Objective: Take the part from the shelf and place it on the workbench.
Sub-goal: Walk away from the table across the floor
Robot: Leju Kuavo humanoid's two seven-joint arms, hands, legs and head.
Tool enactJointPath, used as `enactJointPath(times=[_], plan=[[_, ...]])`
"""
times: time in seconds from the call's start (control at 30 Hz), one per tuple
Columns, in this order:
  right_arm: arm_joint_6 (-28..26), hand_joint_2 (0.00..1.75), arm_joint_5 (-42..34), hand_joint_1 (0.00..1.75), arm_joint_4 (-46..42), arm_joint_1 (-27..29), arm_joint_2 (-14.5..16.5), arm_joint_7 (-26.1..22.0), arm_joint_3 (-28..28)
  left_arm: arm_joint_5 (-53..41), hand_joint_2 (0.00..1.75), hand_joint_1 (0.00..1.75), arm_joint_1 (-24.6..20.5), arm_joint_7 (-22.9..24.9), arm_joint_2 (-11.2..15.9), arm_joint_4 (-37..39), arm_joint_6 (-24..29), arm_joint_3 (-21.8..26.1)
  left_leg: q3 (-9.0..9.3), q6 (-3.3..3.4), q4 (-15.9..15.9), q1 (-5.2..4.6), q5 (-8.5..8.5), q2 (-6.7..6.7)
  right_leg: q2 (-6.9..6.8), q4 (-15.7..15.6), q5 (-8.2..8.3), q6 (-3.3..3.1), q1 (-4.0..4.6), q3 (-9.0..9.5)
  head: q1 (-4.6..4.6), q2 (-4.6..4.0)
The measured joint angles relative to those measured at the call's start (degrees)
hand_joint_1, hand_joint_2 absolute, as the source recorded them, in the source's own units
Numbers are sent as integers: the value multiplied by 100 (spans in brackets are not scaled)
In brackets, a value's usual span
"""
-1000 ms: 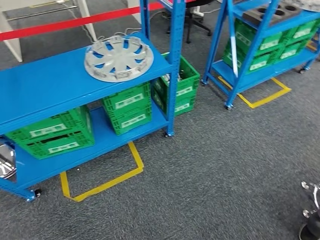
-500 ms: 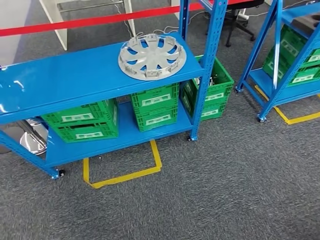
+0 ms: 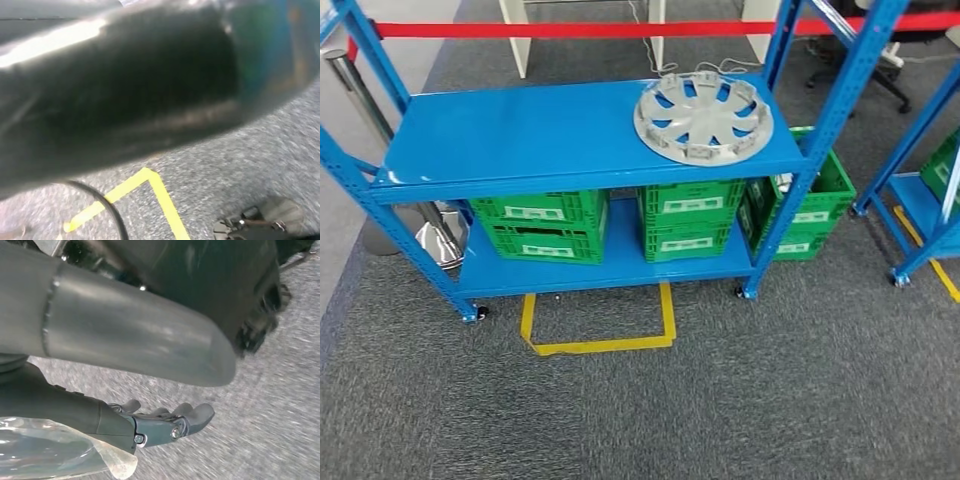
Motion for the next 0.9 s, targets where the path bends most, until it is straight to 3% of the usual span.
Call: enactJointPath(times=[0.07, 0.1, 0.13, 0.17, 0.2, 0.27, 0.33, 0.37, 0.5, 0.63, 0.8, 0.9], plan=[[1, 0, 0, 0, 1, 14, -1, 4, 0, -12, 0, 0, -21, 12, -3, 0, -1, 5, -3, 37, -15, 19, 16, -140, 315, 688, -348, 21, -17, -353, 28, 1], [0, 0, 0, 0, 1, 26, -2, 7, 0, -14, 0, 0, -30, 13, -7, 0, -3, 7, -6, 44, -14, 20, 16, -222, 372, 1067, -480, 27, -18, -563, 32, 1], [0, 0, 1, 0, 2, 40, -3, 10, 0, -15, 0, 0, -33, 14, -11, 0, -7, 10, -2, 45, -12, 21, 14, -308, 397, 1322, -514, 32, -17, -729, 35, 2], [0, 0, 2, 0, 2, 52, -3, 12, 0, -13, 0, 0, -30, 18, -15, 0, -10, 15, 5, 44, -9, 23, 12, -394, 409, 1371, -424, 36, -17, -806, 38, 2], [1, 0, 7, 0, 2, 58, -4, 14, 0, -9, 0, 0, -26, 24, -15, 0, -14, 21, 15, 38, -5, 27, 7, -481, 423, 1192, -225, 38, -22, -777, 37, 2], [2, 0, 15, 0, 3, 60, -4, 10, 0, 16, 0, 0, -26, 34, -16, 0, -16, 34, 25, 5, 23, 30, -15, -626, 571, 472, 238, 40, -45, -540, 43, 2], [-16, 0, 5, 0, 5, 46, -4, -5, -1, 43, 0, 0, -30, 31, -16, 0, -14, 58, -2, -53, 69, 22, -36, -727, 755, -19, 424, 17, -69, -363, 50, 2], [-32, 0, -9, 0, 7, 38, -4, -9, -3, 51, 0, 0, -26, 25, -16, 0, -8, 76, -17, -56, 89, 17, -43, -759, 806, -91, 416, 0, -74, -338, 53, 2], [-70, 0, -68, 0, 7, 22, -4, 12, -27, 51, 0, 0, 0, 5, -17, 0, 17, 134, -13, 59, 70, 22, -18, -782, 792, -124, 440, -46, -63, -280, 46, 1], [-69, 0, -78, 0, 7, 20, -2, 14, -42, 51, 0, 0, -9, 2, -21, 0, 21, 165, 18, 61, 33, 20, -18, -780, 793, -124, 438, -59, -64, -269, 46, 1], [-62, 0, -32, 0, 7, 19, 1, 9, -56, 46, 0, 0, -12, -1, -14, 0, 24, 182, 13, 92, 55, 0, -54, -777, 797, -141, 422, -45, -87, -265, 46, 2], [-50, 0, -20, 0, 7, 23, 5, 1, -58, 27, 0, 0, -14, -1, -22, 0, 24, 182, 98, 137, -116, 1, -57, -750, 780, -94, 527, 9, -78, -242, 48, 2]])
